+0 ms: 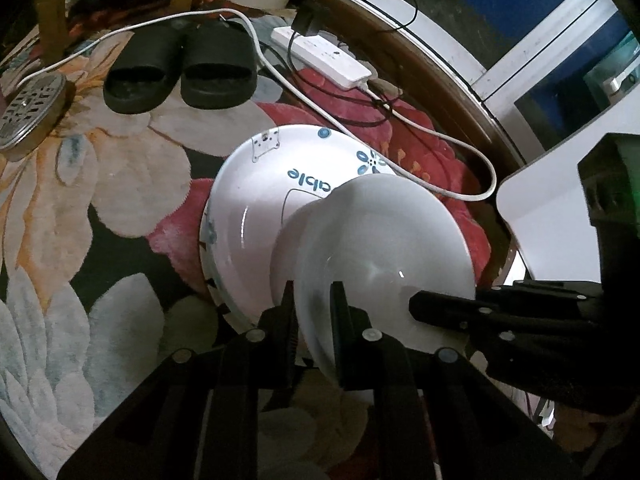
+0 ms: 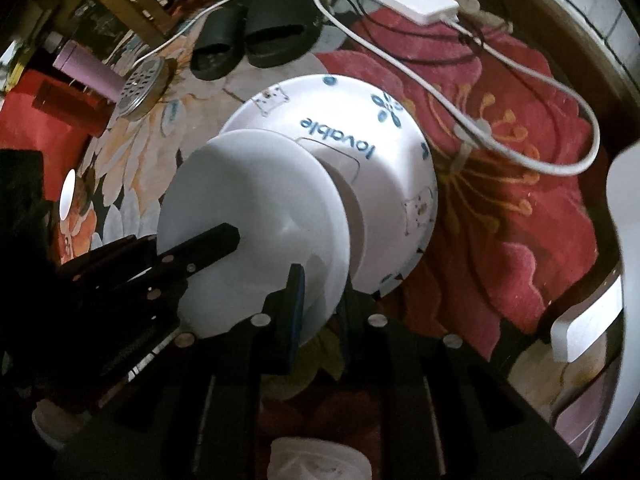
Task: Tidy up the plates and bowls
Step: 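Lower the brown-outside bowl into the white bowl on the stack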
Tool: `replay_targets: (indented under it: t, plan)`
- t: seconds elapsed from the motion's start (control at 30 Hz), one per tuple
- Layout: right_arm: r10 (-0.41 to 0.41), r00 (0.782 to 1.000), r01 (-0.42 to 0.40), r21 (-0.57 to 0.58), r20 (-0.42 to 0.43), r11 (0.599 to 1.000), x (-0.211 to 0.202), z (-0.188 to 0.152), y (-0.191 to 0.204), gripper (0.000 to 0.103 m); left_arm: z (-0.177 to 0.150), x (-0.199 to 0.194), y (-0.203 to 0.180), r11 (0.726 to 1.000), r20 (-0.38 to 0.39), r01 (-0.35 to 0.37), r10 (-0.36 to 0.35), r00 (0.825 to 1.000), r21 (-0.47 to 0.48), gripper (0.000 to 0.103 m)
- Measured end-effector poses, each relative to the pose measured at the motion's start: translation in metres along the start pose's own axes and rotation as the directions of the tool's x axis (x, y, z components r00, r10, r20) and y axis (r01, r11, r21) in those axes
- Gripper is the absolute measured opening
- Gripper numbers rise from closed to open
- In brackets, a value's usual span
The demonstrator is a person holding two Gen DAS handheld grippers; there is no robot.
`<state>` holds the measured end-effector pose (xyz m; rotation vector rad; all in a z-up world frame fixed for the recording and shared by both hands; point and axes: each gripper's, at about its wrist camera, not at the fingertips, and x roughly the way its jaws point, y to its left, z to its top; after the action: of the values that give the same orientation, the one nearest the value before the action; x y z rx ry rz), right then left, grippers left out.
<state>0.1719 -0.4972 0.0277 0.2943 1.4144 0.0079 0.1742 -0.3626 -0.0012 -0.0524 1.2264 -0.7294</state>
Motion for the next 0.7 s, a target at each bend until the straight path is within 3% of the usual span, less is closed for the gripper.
replay_targets:
  t: [0.33, 0.4, 0.47, 0.53, 0.6, 0.67, 0.7]
  plan:
    - [0.002, 1.000, -0.002, 0.033, -0.019, 0.999, 0.008, 0.001, -0.006, 0.014, -0.001, 0.002, 0.005, 1.000, -0.019, 0.017, -0.018, 1.000, -0.025, 0.021]
    - [-0.003, 1.000, 0.004, 0.032, -0.017, 0.999, 0.008, 0.002, -0.008, 0.014, -0.001, 0.001, 0.006, 0.999, -0.023, 0.038, -0.039, 0.999, -0.027, 0.035]
    - [-0.009, 1.000, 0.009, 0.032, -0.016, 0.999, 0.009, 0.003, -0.009, 0.014, 0.000, -0.001, 0.004, 0.997, -0.013, 0.071, -0.071, 0.997, -0.027, 0.059]
    - [-0.011, 1.000, 0.012, 0.028, -0.011, 1.000, 0.008, 0.003, -0.008, 0.014, 0.002, -0.005, 0.000, 0.996, -0.002, 0.092, -0.092, 0.996, -0.018, 0.071]
    - [-0.011, 1.000, 0.011, 0.028, -0.005, 1.000, 0.007, 0.005, -0.008, 0.014, 0.004, -0.010, -0.002, 0.998, 0.020, 0.064, -0.064, 0.998, -0.008, 0.081]
    - [-0.021, 1.000, 0.021, 0.023, 0.010, 1.000, 0.004, 0.006, -0.008, 0.014, 0.006, -0.014, 0.002, 0.996, 0.028, 0.085, -0.084, 0.996, -0.020, 0.099]
    - [-0.023, 1.000, 0.023, 0.018, 0.015, 1.000, 0.003, 0.006, -0.008, 0.014, 0.006, -0.016, 0.004, 0.996, 0.037, 0.082, -0.081, 0.996, -0.027, 0.100]
